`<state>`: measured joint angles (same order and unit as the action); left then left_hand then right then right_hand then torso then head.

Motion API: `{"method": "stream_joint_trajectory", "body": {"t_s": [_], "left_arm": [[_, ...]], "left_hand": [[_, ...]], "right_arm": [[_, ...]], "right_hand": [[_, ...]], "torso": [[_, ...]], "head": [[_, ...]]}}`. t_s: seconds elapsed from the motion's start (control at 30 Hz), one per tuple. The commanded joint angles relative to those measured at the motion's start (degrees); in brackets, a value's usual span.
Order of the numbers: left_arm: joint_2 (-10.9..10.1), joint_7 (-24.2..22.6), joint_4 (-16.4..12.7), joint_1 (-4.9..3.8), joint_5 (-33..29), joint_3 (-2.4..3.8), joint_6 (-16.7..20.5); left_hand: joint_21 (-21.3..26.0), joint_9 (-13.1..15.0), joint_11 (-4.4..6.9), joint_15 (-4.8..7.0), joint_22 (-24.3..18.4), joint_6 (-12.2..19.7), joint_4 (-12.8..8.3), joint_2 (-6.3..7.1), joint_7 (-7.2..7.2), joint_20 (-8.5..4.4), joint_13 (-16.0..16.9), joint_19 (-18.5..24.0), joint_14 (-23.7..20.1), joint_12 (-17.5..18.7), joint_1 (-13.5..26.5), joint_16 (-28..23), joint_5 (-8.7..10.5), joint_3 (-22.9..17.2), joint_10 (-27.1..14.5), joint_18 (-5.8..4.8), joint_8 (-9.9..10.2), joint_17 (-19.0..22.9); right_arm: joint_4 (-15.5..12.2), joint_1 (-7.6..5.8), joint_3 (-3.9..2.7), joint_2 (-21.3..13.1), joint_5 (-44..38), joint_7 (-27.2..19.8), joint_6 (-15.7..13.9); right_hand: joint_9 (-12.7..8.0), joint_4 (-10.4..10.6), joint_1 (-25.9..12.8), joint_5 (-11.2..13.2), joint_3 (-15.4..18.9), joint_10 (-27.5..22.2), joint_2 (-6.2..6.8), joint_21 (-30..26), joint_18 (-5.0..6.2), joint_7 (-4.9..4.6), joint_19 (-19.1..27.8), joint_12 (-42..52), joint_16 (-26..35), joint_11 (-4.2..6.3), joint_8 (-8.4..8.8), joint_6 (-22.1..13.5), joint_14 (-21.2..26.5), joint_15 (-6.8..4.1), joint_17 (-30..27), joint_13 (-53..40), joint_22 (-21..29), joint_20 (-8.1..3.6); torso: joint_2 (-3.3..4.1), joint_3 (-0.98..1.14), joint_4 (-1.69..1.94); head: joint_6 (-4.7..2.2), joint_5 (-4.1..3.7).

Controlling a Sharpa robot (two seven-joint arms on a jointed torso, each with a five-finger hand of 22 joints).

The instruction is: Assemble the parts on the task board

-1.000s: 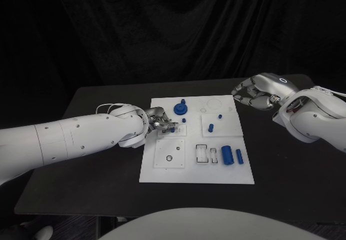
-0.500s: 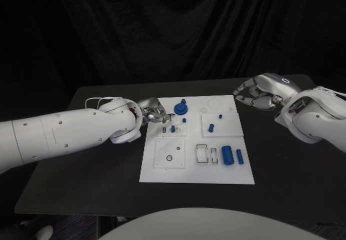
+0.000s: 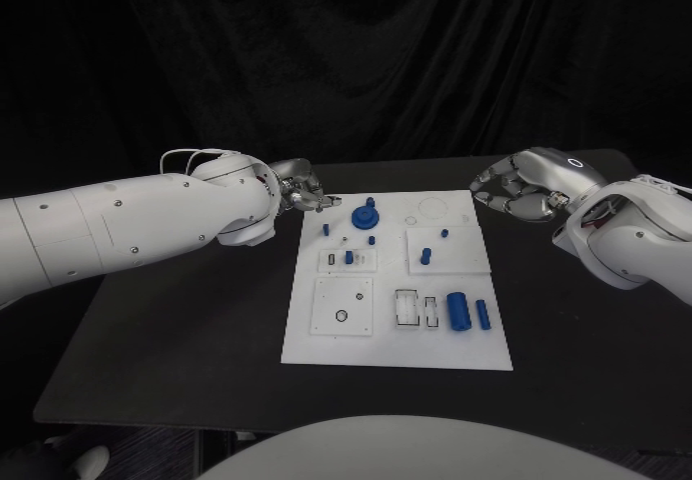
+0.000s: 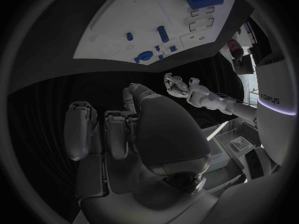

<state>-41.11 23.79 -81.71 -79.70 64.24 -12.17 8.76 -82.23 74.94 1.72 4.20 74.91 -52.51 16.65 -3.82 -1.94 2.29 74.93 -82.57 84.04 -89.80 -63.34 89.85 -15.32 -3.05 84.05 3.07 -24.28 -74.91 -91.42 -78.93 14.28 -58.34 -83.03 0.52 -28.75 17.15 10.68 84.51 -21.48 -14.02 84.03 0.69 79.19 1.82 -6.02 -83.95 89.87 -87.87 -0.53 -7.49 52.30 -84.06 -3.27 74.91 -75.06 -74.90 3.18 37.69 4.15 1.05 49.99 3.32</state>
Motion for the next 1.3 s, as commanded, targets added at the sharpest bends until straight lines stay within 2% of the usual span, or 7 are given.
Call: {"method": "stream_joint_trajectory", "body": {"t_s": [0.03, 0.1, 0.3, 0.37, 0.73, 1.07, 1.3], "left_arm": [[1.1, 2.0, 2.0, -0.27, 0.4, 0.04, -5.1], [1.8, 2.1, 3.4, -0.32, 0.4, 0.04, -6.0], [4.3, 0.7, 8.3, -0.24, 0.4, 0.03, -9.6], [5.0, 0.0, 9.6, -0.13, 0.4, 0.03, -10.5], [7.2, -2.8, 14.3, 0.86, 0.4, 0.03, -11.7], [8.4, -4.3, 16.3, 2.39, 0.4, 0.03, -12.7], [8.7, -4.5, 17.0, 3.00, 0.4, 0.03, -13.0]], "left_hand": [[-0.3, 1.5, -0.11, -0.05, 9.0, 0.3, 0.0, -0.45, -0.19, 0.02, 15.1, -0.5, 6.0, -0.2, 0.1, 0.1, 1.39, 0.5, 6.0, -0.45, 0.3, -15.1], [-0.3, 1.5, -0.15, -0.08, 9.1, 0.2, 0.0, -0.53, -0.23, 0.06, 15.1, -0.5, 6.0, -0.2, 0.5, 0.1, 2.20, 0.8, 6.0, -0.45, 0.3, -15.1], [-0.3, 1.5, -0.27, -0.23, 9.3, -0.3, 0.0, -0.71, -0.33, 0.24, 15.1, -0.7, 6.0, -0.2, 3.5, 0.1, 8.72, 3.5, 6.0, -0.49, 0.4, -15.1], [-0.3, 1.5, -0.28, -0.25, 9.3, -0.6, 0.0, -0.70, -0.31, 0.25, 15.1, -0.7, 6.0, -0.2, 4.1, 0.1, 9.70, 4.1, 6.0, -0.48, 0.4, -15.1], [-0.1, 1.2, -0.28, -0.25, 9.3, -0.5, -0.1, -0.64, -0.31, 0.26, 15.1, -0.6, 6.0, -0.2, 3.9, 0.1, 8.77, 4.7, 6.0, -0.43, 0.9, -15.1], [0.3, 0.0, -0.44, -0.39, 9.2, -0.7, -0.2, -1.12, -0.47, 0.38, 15.1, -0.3, 6.0, -0.2, 2.8, 0.1, 7.62, 5.1, 6.0, -0.36, 2.7, -15.1], [0.5, -0.5, -0.48, -0.44, 9.2, -1.0, -0.2, -1.40, -0.51, 0.42, 15.1, -0.2, 6.0, -0.2, 2.3, 0.1, 6.76, 5.2, 6.0, -0.32, 3.5, -15.1]], "right_arm": [[-0.1, 0.13, -0.04, -0.1, -0.1, 0.7, 0.3], [-0.1, 0.13, -0.04, -0.1, -0.1, 0.7, 0.4], [-0.1, 0.13, -0.04, -0.1, -0.1, 0.6, 0.6], [-0.1, 0.14, -0.04, -0.1, -0.1, 0.6, 0.6], [-0.2, 0.15, -0.04, -0.1, -0.1, 0.6, 0.7], [-0.1, 0.16, -0.04, 0.0, -0.1, 0.5, 0.8], [-0.2, 0.16, -0.04, -0.1, -0.1, 0.5, 0.7]], "right_hand": [[-0.1, 0.1, 0.1, -0.3, -0.4, 6.0, -0.34, -0.3, 0.94, 0.02, -0.8, 0.1, 0.3, 0.05, 0.38, 0.1, -5.1, 0.16, 12.7, -14.9, -11.4, 0.10], [-0.1, 0.1, 0.1, -0.3, -0.4, 6.0, -0.34, -0.3, 0.94, 0.02, -0.8, 0.1, 0.3, 0.05, 0.38, 0.1, -5.1, 0.16, 12.7, -14.9, -11.4, 0.10], [-0.1, 0.1, 0.1, -0.3, -0.4, 6.0, -0.34, -0.3, 0.94, 0.02, -0.8, 0.1, 0.3, 0.05, 0.38, 0.1, -5.1, 0.16, 12.7, -14.9, -11.4, 0.10], [-0.1, 0.1, 0.1, -0.3, -0.4, 6.0, -0.34, -0.3, 0.94, 0.02, -0.8, 0.1, 0.3, 0.05, 0.38, 0.1, -5.1, 0.16, 12.7, -14.9, -11.4, 0.10], [-0.1, 0.1, 0.1, -0.3, -0.4, 6.0, -0.36, -0.3, 0.94, 0.02, -0.8, 0.1, 0.3, 0.06, 0.41, 0.1, -5.1, 0.15, 12.8, -14.9, -11.4, 0.08], [-0.1, 0.0, 0.1, -0.3, -0.5, 6.0, -0.36, -0.2, 0.92, 0.01, -0.8, 0.1, 0.3, 0.06, 0.43, 0.0, -5.1, 0.13, 12.8, -14.9, -11.5, 0.07], [-0.1, 0.0, 0.1, -0.3, -0.5, 6.0, -0.36, -0.2, 0.92, 0.01, -0.8, 0.1, 0.3, 0.06, 0.43, 0.0, -5.1, 0.13, 12.8, -14.9, -11.5, 0.07]], "torso": [[0.21, -0.01, -0.07], [0.17, 0.01, -0.06], [0.40, -0.04, -0.12], [0.48, -0.10, -0.14], [1.06, -0.35, -0.25], [0.95, -0.20, -0.33], [0.90, -0.17, -0.29]], "head": [[0.01, 0.21], [0.01, 0.12], [0.01, 0.21], [0.01, 0.27], [0.01, 0.11], [0.01, -0.17], [0.01, -0.71]]}}
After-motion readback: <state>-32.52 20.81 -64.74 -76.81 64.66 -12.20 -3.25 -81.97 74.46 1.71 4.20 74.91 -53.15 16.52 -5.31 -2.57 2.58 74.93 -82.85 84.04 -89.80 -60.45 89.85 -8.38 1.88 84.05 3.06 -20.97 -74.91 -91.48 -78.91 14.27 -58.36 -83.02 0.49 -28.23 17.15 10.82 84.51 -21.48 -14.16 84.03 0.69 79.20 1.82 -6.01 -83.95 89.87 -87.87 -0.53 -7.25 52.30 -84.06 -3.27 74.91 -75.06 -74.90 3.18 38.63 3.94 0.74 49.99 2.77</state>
